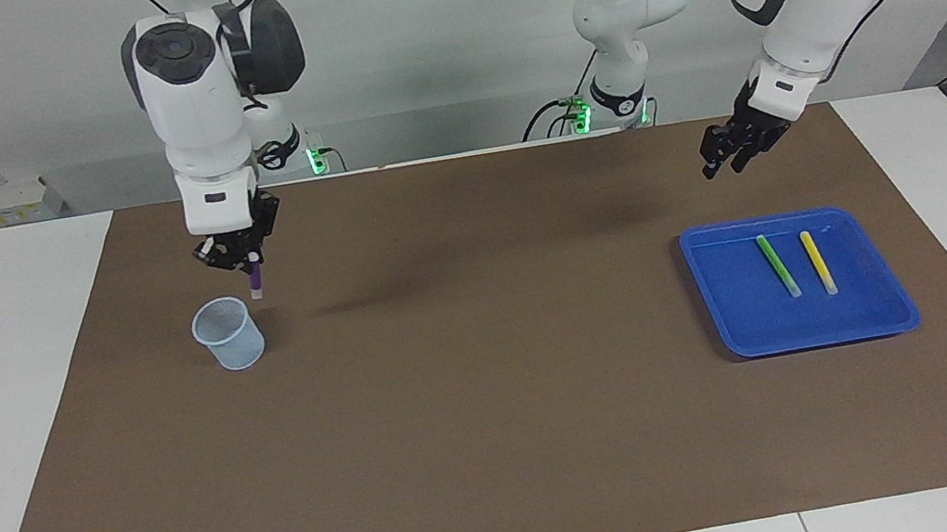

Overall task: Transfer and insert pens with both arms
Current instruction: 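Carry the purple pen with the right gripper to the white cup, then insert the purple pen into the cup while the left gripper grasps the green pen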

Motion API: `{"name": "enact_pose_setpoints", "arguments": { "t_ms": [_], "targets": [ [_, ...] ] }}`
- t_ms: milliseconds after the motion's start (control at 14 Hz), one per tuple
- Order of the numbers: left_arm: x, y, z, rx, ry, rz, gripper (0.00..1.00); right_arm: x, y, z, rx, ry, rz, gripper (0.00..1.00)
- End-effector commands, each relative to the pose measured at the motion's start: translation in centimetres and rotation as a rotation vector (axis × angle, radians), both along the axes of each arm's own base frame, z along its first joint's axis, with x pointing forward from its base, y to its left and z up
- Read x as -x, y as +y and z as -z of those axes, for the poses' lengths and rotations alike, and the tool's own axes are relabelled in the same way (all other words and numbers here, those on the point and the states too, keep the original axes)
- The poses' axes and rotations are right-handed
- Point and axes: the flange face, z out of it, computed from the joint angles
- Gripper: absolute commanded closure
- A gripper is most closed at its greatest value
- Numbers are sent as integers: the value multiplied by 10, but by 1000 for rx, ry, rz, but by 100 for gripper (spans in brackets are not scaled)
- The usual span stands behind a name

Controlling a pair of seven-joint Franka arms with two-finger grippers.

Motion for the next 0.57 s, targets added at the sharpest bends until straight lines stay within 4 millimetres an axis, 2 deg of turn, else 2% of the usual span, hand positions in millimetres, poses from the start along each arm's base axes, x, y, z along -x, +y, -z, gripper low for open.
{"name": "enact_pose_setpoints", "arguments": {
  "t_ms": [0,143,429,501],
  "targets": [
    [-12,22,22,-62,-14,69,43,-1,-24,19,6,-37,-55,100],
    [-22,32,41,-73,-19,64,43,2,-27,35,-1,-53,-49,100],
    [-37,53,66,-83,-47,67,44,7,-33,61,-5,-50,-45,100],
    [-42,56,74,-94,-54,76,44,9,-35,62,-4,-46,-45,100]
  ]
}}
